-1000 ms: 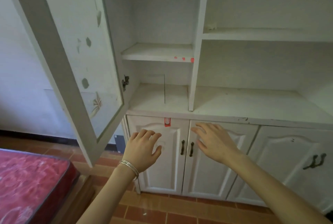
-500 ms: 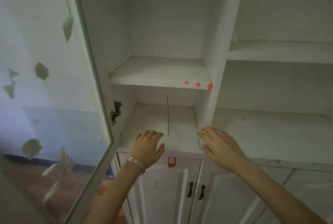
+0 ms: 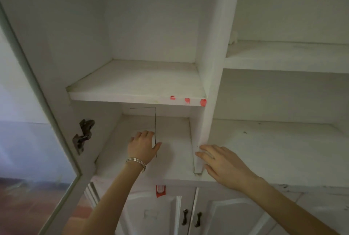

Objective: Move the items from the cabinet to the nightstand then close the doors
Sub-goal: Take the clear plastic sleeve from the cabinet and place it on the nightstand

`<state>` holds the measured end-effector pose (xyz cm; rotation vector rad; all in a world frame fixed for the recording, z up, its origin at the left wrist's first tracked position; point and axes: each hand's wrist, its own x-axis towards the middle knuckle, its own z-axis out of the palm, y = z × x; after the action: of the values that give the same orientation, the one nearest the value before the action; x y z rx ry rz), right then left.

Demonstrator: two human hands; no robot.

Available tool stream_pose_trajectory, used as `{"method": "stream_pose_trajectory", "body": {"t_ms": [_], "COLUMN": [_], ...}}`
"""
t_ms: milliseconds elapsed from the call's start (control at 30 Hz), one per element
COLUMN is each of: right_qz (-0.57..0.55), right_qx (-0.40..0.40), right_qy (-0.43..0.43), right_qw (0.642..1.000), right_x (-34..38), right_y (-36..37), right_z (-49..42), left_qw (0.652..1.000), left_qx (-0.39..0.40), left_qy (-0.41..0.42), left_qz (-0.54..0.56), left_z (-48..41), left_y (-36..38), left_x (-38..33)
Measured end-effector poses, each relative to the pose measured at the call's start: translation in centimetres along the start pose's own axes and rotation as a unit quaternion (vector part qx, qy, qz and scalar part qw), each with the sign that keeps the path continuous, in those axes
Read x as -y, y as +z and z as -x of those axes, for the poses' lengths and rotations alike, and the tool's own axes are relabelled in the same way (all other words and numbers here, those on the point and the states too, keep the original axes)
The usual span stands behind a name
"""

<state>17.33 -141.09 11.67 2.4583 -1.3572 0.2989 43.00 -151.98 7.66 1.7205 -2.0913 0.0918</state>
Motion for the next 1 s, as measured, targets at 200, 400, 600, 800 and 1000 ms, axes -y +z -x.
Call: {"method": "stream_pose_trajectory", "body": {"t_ms": [200,400,600,800,1000], "right_qz": [-0.017,-0.056,-0.101,-0.142,-0.204], "right_qx": [0.011,0.021,0.018,-0.004,-0.01], "right_qy": [-0.04,-0.077,-0.146,-0.215,-0.35], "right_qw": [0.999,0.995,0.984,0.966,0.914], "right_x": [-1.4,-1.2,0.9,3.3,9.4], "right_y": [0.3,1.3,2.2,3.0,3.6], "right_z": [0.2,-0.3,-1.7,-3.2,-3.7], "left_qw": [0.999,0.994,0.982,0.955,0.932], "left_qx": [-0.038,-0.061,-0.096,-0.14,-0.162], "left_qy": [-0.023,-0.079,-0.113,-0.176,-0.262], "left_qz": [0.023,0.049,0.113,0.193,0.19], "left_z": [-1.4,1.2,7.5,14.2,23.8], "left_y": [0.1,-1.2,-3.2,-4.6,-6.8], "left_x": [-0.8,-1.2,0.1,1.2,2.4]}}
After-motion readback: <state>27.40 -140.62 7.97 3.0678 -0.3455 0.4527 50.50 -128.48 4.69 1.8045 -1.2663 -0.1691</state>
